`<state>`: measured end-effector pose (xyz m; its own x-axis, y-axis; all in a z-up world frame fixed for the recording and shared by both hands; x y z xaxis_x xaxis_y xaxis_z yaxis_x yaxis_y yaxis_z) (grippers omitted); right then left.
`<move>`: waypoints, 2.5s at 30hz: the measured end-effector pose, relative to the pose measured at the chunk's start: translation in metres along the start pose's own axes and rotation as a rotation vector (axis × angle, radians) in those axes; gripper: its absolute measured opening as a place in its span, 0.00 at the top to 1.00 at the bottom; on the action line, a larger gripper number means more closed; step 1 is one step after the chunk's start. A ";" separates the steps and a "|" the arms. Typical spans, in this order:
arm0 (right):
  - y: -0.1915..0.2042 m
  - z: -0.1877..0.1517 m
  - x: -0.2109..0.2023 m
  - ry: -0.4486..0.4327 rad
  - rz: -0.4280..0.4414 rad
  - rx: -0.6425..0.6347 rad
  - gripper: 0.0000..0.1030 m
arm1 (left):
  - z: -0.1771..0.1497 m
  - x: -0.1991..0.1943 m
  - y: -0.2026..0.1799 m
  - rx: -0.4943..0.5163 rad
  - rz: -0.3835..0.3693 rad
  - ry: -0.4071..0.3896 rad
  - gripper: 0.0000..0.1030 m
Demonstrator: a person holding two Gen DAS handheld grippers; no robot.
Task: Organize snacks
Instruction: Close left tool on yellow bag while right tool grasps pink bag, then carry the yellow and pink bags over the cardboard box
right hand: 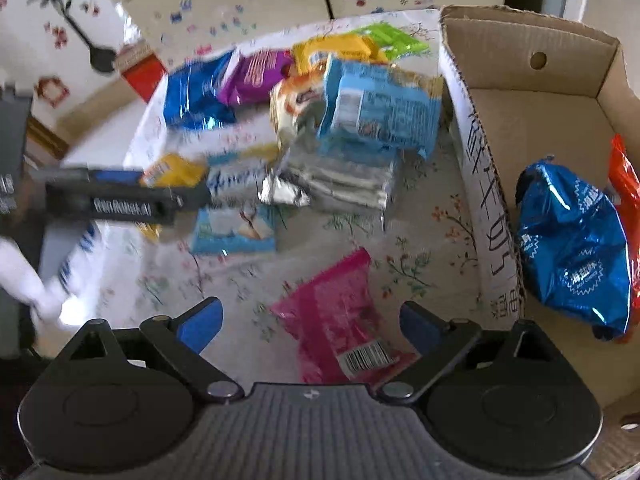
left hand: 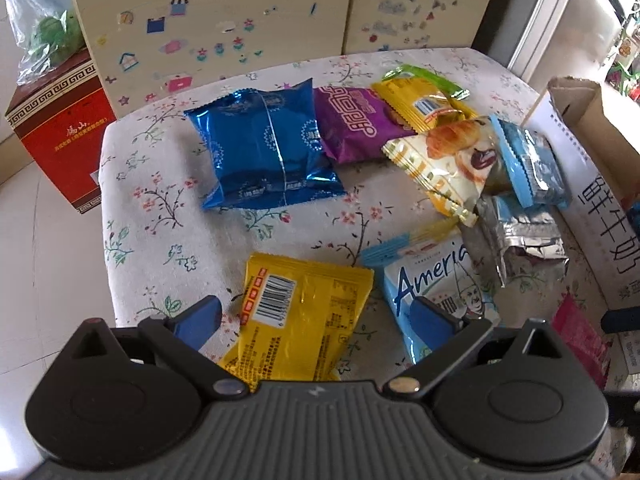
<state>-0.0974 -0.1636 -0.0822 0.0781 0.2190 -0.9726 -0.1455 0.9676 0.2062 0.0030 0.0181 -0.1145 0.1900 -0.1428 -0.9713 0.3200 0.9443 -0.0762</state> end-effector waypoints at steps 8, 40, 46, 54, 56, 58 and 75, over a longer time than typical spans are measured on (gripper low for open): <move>0.006 -0.006 0.012 0.025 -0.072 -0.056 0.05 | -0.003 0.002 -0.004 0.050 -0.045 0.021 0.03; 0.005 -0.004 0.021 0.012 -0.163 -0.090 0.31 | -0.013 0.002 -0.003 0.141 0.025 -0.017 0.20; 0.004 -0.001 0.018 -0.009 -0.149 -0.089 0.51 | -0.015 -0.006 0.000 0.103 0.052 -0.033 0.45; 0.001 0.002 0.010 -0.043 -0.112 -0.046 0.55 | -0.020 -0.009 0.002 0.077 0.066 -0.046 0.50; 0.000 0.002 0.009 -0.047 -0.107 -0.041 0.55 | -0.020 -0.009 0.001 0.076 0.070 -0.049 0.51; -0.001 0.002 0.008 -0.049 -0.105 -0.037 0.55 | -0.020 -0.010 0.001 0.068 0.068 -0.048 0.51; -0.006 0.013 -0.025 -0.151 -0.022 0.030 0.55 | -0.017 -0.056 -0.009 -0.047 -0.071 -0.167 0.51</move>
<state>-0.0857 -0.1728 -0.0579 0.2291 0.2120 -0.9500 -0.1125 0.9752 0.1905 -0.0264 0.0229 -0.0632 0.3216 -0.2529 -0.9125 0.2952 0.9424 -0.1572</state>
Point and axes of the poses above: each gripper's, at about its wrist camera, not at the fingertips, and x roughly the way its jaws point, y to its left, z to its top, the point moved 8 cm from there along x, roughly the way its jaws point, and after that the axes turned 15 degrees about y, right-handed, at the moved point
